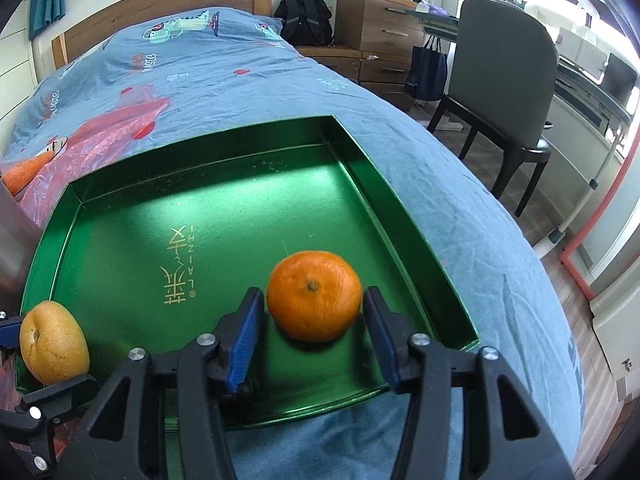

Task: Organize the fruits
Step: 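Open the right tool to drop the orange while the left tool drops the pear, then move both open tools back over the remaining fruits, then grasp a red plum with the right tool while the left tool grasps another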

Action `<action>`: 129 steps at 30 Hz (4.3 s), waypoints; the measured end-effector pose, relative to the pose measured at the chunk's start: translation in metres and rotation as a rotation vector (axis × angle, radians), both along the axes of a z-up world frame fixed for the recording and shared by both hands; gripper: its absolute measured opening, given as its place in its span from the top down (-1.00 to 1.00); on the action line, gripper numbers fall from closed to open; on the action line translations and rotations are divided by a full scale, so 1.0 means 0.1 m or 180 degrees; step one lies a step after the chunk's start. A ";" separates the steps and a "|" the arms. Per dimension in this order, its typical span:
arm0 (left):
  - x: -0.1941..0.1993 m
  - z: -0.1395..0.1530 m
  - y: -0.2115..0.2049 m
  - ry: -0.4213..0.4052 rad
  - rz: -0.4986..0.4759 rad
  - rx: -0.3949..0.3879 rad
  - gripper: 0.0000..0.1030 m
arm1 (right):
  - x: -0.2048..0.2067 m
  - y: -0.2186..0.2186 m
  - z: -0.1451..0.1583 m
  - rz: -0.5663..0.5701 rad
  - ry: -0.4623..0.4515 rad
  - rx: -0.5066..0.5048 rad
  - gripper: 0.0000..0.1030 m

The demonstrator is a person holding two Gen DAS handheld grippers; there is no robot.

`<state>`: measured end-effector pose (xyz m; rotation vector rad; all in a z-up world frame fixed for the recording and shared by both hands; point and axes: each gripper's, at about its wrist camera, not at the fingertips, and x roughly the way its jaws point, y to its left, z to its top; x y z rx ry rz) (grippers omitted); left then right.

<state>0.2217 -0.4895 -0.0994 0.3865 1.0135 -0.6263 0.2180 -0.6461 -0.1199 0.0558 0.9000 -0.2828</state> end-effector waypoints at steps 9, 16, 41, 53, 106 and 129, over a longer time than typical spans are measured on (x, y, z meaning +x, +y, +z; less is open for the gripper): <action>-0.22 0.33 0.19 -0.0332 0.0025 -0.0091 0.07 | -0.31 0.11 0.36 -0.0025 -0.0209 -0.0056 -0.70; -0.58 0.56 0.50 -0.0408 -0.0040 -0.0173 0.06 | -0.69 0.32 0.60 -0.0002 -0.0284 -0.0060 -0.71; -1.70 0.72 2.57 -0.0649 0.0682 0.0048 0.06 | -1.94 1.85 1.33 0.0577 -0.0645 0.0199 -0.72; -1.91 0.81 3.56 -0.0770 0.1198 0.0030 0.06 | -2.19 2.60 1.62 0.0968 -0.0782 0.0218 -0.72; -0.62 -0.41 4.90 0.0207 0.1817 -0.0499 0.09 | -0.21 4.99 -0.12 0.2035 0.0329 0.0540 -0.38; -0.48 -0.52 4.88 0.0299 0.1797 -0.0543 0.44 | -0.15 5.03 -0.28 0.2059 0.0435 0.0627 0.24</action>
